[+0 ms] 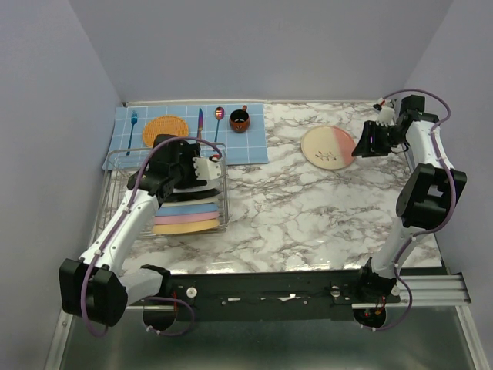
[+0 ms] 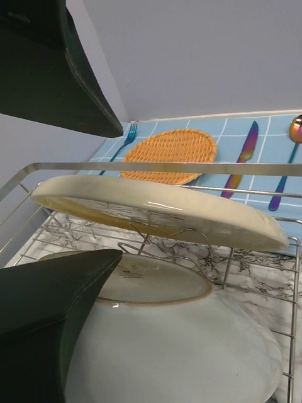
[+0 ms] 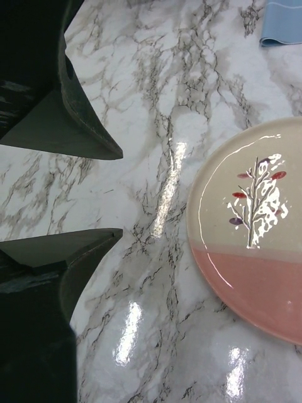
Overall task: Unload the plates from the dish rack
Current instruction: Unload the plate from the dish rack.
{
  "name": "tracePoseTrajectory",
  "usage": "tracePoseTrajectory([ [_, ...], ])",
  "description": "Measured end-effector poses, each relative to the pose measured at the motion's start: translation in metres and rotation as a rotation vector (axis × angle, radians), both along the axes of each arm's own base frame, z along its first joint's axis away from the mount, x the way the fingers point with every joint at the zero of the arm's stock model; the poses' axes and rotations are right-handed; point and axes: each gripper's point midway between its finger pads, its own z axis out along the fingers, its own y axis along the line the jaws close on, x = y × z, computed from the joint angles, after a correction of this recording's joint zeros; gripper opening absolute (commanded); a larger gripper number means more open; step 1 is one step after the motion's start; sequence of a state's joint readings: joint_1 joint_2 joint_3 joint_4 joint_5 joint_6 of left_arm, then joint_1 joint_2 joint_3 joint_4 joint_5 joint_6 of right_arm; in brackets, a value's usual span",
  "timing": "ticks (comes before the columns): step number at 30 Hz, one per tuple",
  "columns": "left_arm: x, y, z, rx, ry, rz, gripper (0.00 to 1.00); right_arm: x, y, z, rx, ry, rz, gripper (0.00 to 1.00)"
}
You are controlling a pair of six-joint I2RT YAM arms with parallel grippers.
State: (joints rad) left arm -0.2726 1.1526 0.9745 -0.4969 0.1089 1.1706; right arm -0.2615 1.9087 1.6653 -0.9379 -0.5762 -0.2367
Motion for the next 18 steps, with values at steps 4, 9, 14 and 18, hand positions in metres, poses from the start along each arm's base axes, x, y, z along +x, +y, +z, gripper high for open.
tracePoseTrajectory([
  [4, 0.0021, 0.0015, -0.0044, 0.012, 0.01, -0.002, 0.58, -0.0014, 0.0006, -0.001, 0.002, 0.004, 0.001, 0.55],
  [9, 0.0032, 0.0029, -0.006, 0.019, 0.013, -0.002, 0.43, -0.002, 0.0007, -0.0009, 0.003, 0.006, 0.001, 0.55],
  [14, 0.0034, 0.0033, -0.0061, 0.022, 0.012, -0.004, 0.36, -0.0029, 0.0009, 0.0, 0.003, 0.007, 0.001, 0.55],
  [18, 0.0034, 0.0034, -0.0066, 0.022, 0.012, -0.004, 0.35, -0.003, 0.001, 0.0009, 0.002, 0.005, 0.001, 0.55],
])
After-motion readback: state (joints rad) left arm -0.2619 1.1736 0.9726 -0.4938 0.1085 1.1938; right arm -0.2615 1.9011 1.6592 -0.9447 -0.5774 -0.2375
